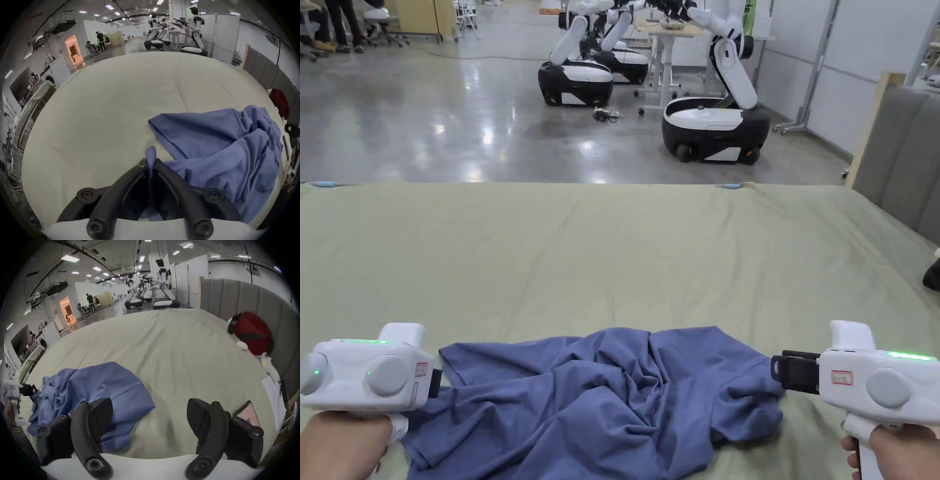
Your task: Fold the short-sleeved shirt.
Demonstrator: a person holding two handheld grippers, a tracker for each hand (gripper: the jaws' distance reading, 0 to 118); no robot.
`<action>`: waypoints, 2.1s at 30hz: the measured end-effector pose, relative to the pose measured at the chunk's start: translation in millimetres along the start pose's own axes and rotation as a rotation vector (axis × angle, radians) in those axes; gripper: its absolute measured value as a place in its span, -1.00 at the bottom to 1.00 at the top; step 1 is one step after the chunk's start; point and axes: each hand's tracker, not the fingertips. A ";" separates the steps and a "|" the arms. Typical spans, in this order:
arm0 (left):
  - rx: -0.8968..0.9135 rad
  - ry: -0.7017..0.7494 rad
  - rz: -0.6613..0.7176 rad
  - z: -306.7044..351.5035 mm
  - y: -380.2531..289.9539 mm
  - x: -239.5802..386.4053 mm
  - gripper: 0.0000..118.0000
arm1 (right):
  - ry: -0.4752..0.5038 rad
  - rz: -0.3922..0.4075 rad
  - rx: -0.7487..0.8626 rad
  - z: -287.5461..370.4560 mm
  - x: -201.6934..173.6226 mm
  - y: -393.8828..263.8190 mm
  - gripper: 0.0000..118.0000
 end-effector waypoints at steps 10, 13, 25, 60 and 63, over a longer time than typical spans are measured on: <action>0.054 0.001 0.019 8.9 -4.8 -2.9 -1.00 | 0.033 0.007 -0.121 -27.9 -18.5 -10.1 -0.92; 0.064 0.014 0.020 12.4 -5.0 -2.6 -1.00 | 0.044 -0.059 -0.096 -2.0 -13.2 2.0 -0.92; 0.311 0.055 -0.070 120.7 86.8 -44.9 -1.00 | 0.035 0.163 0.156 128.6 -44.2 140.4 -0.92; 0.563 0.033 0.025 180.4 138.0 -71.8 -1.00 | -0.036 0.167 0.453 166.8 -55.2 212.6 -0.92; 0.534 -0.028 0.023 185.7 90.3 -88.3 -1.00 | 0.014 0.199 0.414 181.5 -29.7 160.3 -0.92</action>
